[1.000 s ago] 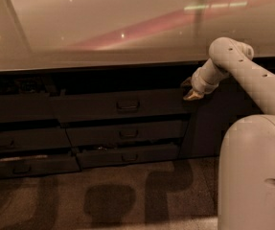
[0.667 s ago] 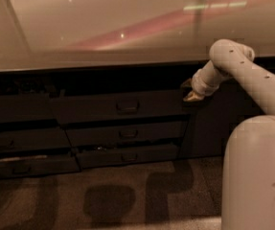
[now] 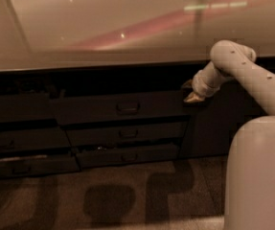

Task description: Open top drawer

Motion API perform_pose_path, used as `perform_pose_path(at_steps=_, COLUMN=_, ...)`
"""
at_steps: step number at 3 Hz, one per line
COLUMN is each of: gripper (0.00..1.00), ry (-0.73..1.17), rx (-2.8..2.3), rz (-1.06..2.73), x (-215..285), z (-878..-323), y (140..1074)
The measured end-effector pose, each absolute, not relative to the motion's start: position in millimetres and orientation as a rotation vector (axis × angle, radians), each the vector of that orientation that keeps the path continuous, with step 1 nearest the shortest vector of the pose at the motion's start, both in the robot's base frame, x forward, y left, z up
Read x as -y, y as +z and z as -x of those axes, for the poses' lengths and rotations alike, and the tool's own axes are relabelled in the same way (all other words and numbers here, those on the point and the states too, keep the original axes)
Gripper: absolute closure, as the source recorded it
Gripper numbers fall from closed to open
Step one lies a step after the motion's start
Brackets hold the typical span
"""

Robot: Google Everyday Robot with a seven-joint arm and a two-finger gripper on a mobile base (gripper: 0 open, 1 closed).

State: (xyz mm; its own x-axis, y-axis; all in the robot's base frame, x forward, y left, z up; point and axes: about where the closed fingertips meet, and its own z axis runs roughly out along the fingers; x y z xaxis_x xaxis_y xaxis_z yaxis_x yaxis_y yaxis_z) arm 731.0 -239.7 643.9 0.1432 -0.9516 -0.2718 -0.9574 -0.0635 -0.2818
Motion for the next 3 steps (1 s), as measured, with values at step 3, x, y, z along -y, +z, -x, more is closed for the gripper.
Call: perform_pose_path(at_steps=3, gripper=1.0, ry=0.02, rx=-1.827, rz=2.042, x=238.6, z=-723.8, y=646.0)
